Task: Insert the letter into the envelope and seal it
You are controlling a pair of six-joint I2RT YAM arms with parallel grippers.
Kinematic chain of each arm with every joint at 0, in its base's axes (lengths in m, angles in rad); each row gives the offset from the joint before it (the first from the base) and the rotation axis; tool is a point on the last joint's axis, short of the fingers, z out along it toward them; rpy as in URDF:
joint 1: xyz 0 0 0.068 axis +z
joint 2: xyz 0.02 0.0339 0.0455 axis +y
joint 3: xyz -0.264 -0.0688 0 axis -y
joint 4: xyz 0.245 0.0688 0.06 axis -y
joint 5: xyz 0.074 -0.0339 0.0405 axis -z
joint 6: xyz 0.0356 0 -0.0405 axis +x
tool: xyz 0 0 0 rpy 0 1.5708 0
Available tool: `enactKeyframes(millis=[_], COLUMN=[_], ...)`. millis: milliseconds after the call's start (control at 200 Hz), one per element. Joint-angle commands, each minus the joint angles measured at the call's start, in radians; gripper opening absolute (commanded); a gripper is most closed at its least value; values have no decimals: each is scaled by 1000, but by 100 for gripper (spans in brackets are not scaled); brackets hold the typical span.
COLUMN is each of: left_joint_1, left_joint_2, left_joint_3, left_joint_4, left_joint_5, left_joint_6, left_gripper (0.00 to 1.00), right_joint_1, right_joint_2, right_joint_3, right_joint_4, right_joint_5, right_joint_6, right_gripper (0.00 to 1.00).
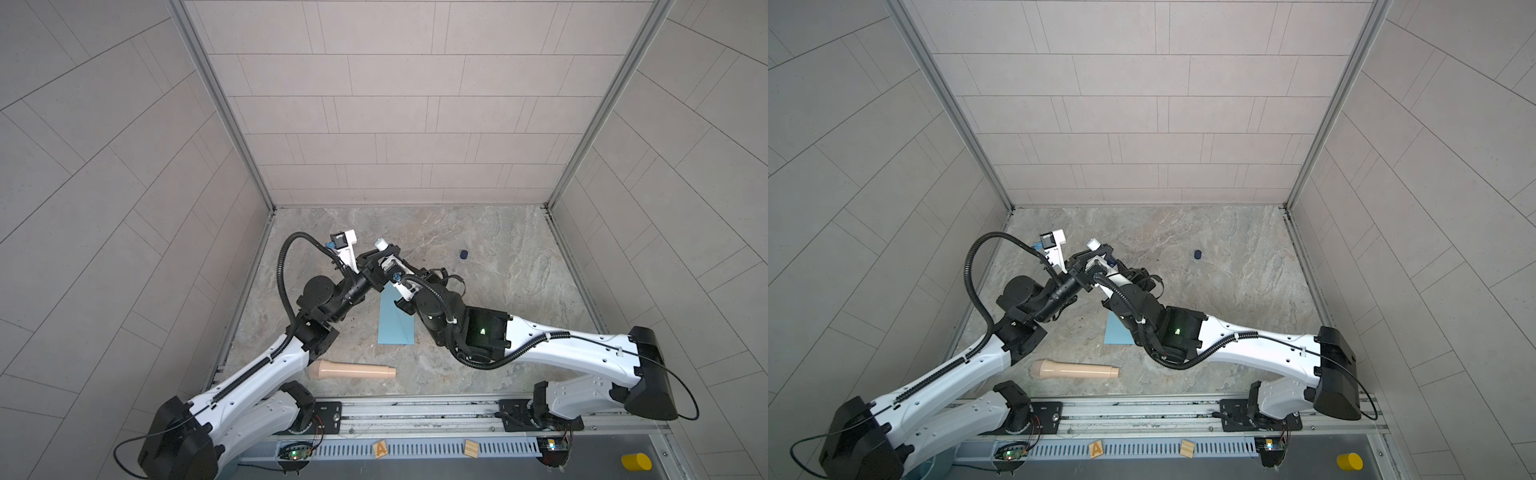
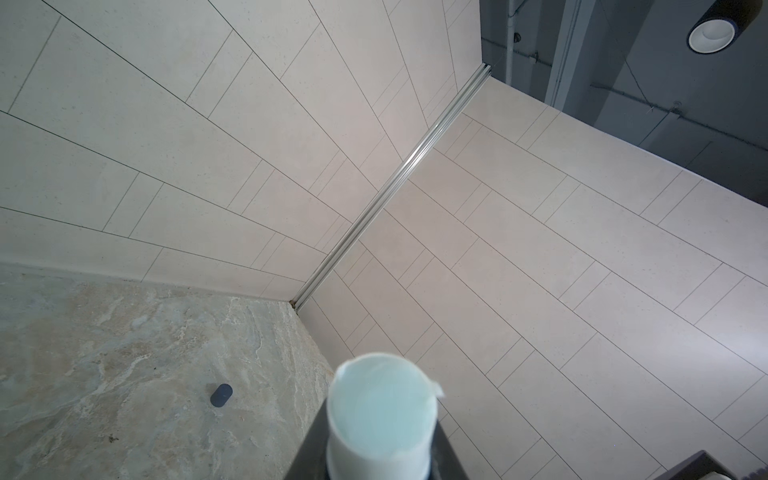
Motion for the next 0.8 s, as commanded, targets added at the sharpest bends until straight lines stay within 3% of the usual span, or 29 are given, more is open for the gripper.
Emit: enactKeyframes(millis=[0,185,315,505,796], left_joint_1=[-6,-6,-6,-6,-7], left_joint_2=[10,-15,-61,-108,-164], left_joint_3=[7,21,56,103,76], left_joint_4=[-29,-84,-219,-425,-545], left_joint_5=[12,34,85,185,225], left_joint_6=[19,90,244,524,827], left_gripper=[0,0,0,0,0], right_joint_1=[19,-104,-253,-422,-463], right_joint_2=[-19,-148,-266,-353,-336], right_joint_3=[-2,-59,-119,-128,-47], right_joint_4=[10,-69,-92,-138,-280], right_joint_5=[-78,-376,-716,-1072,-1300], right_joint_6=[-42,106,209,305,282], right_gripper=[2,38,64,72,74])
